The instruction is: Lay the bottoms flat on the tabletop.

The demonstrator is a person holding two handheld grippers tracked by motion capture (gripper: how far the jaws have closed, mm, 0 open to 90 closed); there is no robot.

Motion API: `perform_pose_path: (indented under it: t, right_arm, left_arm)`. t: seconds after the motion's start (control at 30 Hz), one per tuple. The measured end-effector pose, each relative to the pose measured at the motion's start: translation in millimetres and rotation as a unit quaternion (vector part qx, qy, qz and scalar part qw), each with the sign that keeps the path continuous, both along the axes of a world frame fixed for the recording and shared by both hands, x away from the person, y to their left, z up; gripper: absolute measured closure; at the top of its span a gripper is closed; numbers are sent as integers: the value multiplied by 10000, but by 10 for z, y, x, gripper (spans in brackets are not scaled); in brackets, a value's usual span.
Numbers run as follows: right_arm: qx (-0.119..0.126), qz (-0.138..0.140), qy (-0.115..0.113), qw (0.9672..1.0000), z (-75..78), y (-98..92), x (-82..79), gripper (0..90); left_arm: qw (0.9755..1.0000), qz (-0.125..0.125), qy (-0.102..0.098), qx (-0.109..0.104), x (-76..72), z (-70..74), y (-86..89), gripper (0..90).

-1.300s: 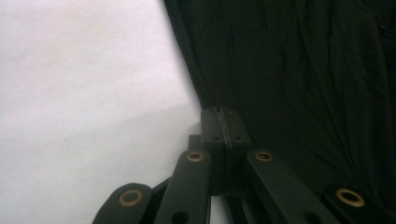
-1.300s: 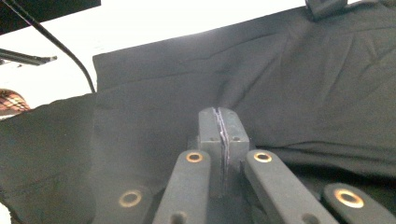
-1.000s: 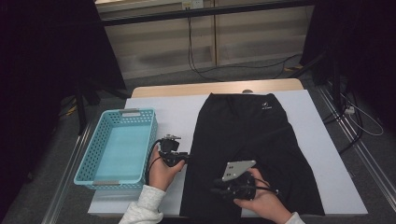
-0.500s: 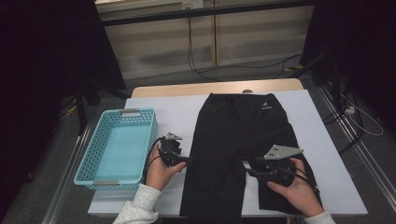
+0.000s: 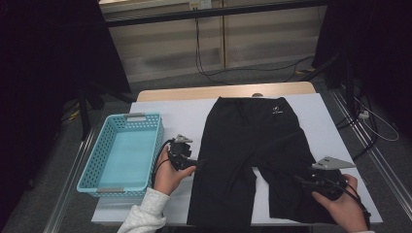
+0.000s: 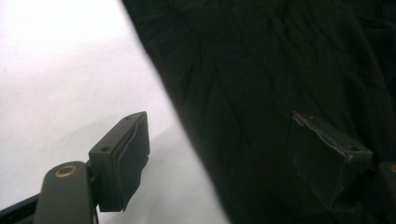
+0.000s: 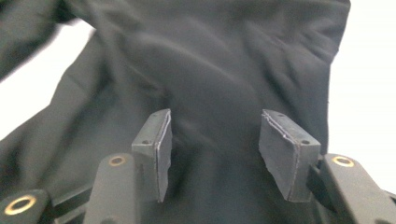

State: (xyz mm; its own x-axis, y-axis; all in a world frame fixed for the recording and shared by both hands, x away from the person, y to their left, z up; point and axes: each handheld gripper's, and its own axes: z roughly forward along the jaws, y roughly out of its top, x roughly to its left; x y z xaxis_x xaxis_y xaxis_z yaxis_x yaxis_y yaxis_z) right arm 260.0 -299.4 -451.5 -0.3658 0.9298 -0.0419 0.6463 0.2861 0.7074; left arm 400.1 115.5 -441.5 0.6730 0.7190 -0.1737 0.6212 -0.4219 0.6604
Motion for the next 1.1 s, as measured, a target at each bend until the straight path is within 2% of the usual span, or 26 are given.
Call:
perform_pose_path:
  t: [0.1,0.13,0.2,0.3,0.33,0.37,0.47,0.5,0.57,0.8,0.9,0.97,1.0,1.1]
  right_arm:
    - [-263,-239,23,9994,-20,-121,-65,453]
    - [-180,-285,42,9994,-23,-161,-88,459]
    - [-204,-415,57,9989,-29,-231,-123,460]
    - [-82,-535,120,9985,-60,-295,-145,472]
    - [7,-551,128,9984,-68,-308,-148,504]
    - [138,-552,164,9982,-70,-312,-154,577]
    - [236,-407,200,9987,-63,-320,-168,713]
    - [294,-338,244,9987,-57,-323,-171,817]
    - [525,-228,356,9977,-55,-337,-183,881]
    - [545,-111,484,9973,-34,-335,-258,883]
    - [477,-30,550,9973,-8,-331,-280,884]
    - [407,7,510,9979,11,-322,-301,885]
    - [409,63,546,9976,12,-317,-309,885]
    - [439,64,470,9979,24,-327,-336,879]
  left_arm:
    - [10000,-41,-10,2,2,2,-42,217]
    - [10000,-60,-7,-28,3,1,-49,217]
    - [10000,-83,-10,1,4,6,-55,216]
    - [10000,-61,-26,9,7,4,-59,214]
    - [10000,-65,-32,19,7,3,-59,214]
    - [10000,-57,-30,24,6,1,-60,214]
    - [10000,-52,-21,17,7,-4,-61,214]
    - [10000,-55,-17,16,8,-5,-61,214]
    - [10000,-53,-21,17,9,-8,-61,213]
    - [10000,-61,-3,22,-1,-14,-59,212]
    - [10000,-58,25,-9,-7,-12,-44,209]
    - [10000,-47,17,11,-9,-6,-36,206]
    - [10000,-49,29,-10,-9,-4,-31,206]
    - [10000,-7,18,-16,-19,-3,-27,199]
